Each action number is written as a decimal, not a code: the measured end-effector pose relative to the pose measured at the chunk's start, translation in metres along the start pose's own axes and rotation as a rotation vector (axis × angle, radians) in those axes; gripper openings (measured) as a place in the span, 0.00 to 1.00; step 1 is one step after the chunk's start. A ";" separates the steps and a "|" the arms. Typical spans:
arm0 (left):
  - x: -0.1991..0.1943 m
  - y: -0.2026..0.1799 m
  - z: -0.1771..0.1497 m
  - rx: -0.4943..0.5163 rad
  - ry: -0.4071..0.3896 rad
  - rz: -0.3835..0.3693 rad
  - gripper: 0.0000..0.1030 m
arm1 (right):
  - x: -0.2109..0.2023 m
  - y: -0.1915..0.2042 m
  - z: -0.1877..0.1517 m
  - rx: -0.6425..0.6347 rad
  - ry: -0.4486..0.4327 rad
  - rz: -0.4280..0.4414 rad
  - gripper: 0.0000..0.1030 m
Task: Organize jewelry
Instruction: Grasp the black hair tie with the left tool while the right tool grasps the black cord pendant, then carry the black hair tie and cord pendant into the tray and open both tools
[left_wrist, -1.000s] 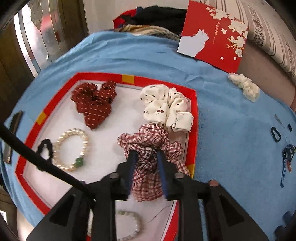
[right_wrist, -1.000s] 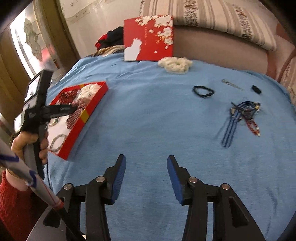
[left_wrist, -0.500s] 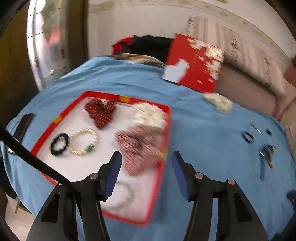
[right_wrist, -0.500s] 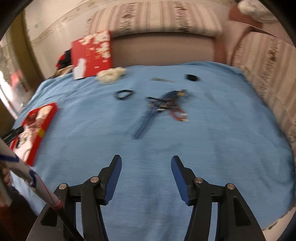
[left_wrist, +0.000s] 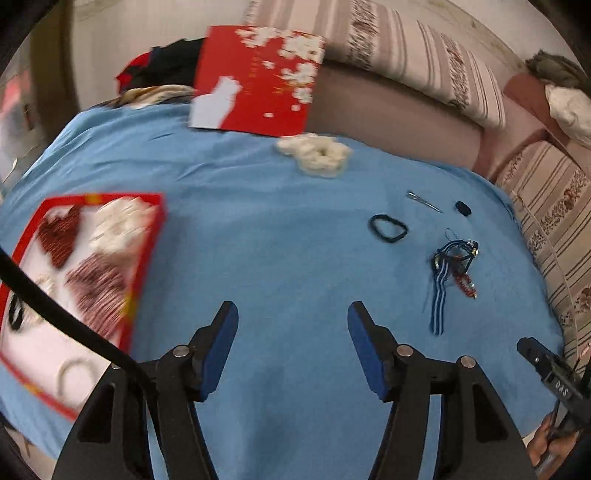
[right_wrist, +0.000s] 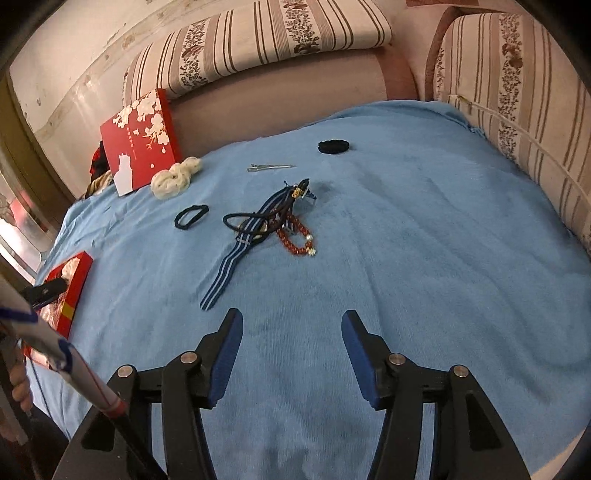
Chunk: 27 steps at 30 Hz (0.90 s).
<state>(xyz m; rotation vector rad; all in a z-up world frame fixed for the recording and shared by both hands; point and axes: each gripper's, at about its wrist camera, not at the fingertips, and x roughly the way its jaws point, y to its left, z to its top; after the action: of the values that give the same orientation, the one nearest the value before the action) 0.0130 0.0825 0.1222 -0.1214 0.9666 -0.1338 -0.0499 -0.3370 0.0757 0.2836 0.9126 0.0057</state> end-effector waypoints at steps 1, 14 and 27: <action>0.008 -0.007 0.006 0.013 0.006 0.001 0.59 | 0.004 -0.002 0.004 0.004 0.000 0.006 0.58; 0.145 -0.074 0.076 0.091 0.111 -0.043 0.59 | 0.068 -0.026 0.073 0.077 0.002 0.092 0.58; 0.174 -0.108 0.084 0.130 0.150 -0.130 0.04 | 0.138 -0.020 0.103 0.124 0.096 0.135 0.10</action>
<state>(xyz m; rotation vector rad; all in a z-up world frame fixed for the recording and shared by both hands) 0.1735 -0.0492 0.0459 -0.0548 1.0961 -0.3291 0.1131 -0.3633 0.0224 0.4636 0.9894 0.0884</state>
